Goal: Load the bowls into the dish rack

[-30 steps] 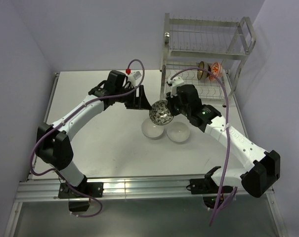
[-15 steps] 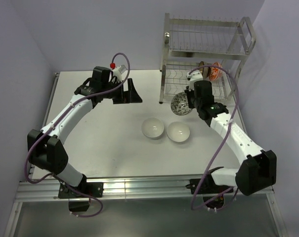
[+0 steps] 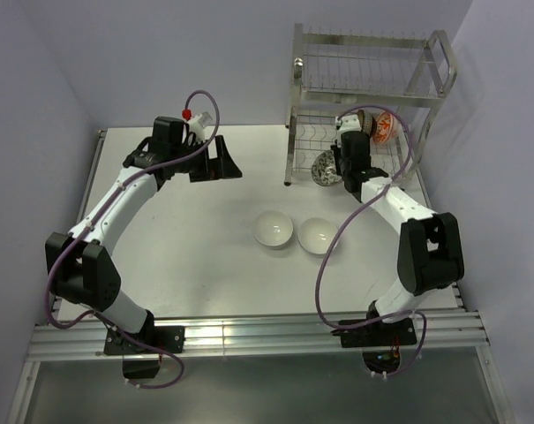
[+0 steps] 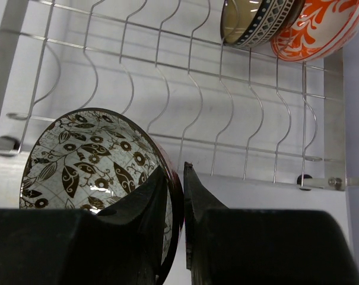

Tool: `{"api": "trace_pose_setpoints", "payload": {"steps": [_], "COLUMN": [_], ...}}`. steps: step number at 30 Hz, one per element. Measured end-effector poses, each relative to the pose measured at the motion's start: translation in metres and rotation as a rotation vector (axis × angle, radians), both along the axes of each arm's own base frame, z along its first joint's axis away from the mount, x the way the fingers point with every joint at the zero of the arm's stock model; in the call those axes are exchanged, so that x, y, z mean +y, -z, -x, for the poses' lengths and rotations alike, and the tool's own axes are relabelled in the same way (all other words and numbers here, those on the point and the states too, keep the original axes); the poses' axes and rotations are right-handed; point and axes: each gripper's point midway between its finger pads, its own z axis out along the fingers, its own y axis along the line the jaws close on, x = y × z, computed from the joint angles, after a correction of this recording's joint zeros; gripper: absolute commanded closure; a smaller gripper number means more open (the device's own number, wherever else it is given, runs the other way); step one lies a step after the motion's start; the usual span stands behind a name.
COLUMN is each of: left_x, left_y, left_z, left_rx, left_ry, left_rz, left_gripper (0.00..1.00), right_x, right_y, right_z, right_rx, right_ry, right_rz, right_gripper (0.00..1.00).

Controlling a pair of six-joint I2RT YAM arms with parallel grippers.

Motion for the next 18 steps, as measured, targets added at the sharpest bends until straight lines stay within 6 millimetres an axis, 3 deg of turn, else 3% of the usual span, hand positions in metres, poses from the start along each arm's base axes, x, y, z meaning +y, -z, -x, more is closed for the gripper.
{"api": "trace_pose_setpoints", "payload": {"steps": [7, 18], "left_x": [0.009, 0.014], "left_y": [0.013, 0.014], "left_z": [0.001, -0.002], "left_rx": [0.03, 0.03], "left_ry": [-0.018, -0.03], "left_rz": [-0.013, -0.014], "left_gripper": [0.0, 0.0], "right_x": [-0.016, -0.017], "right_y": [-0.003, 0.003], "right_z": [-0.029, -0.042], "right_rx": [-0.057, -0.086], "right_ry": [0.073, 0.108], "right_rz": [-0.012, -0.054], "right_gripper": [1.0, 1.0]}}
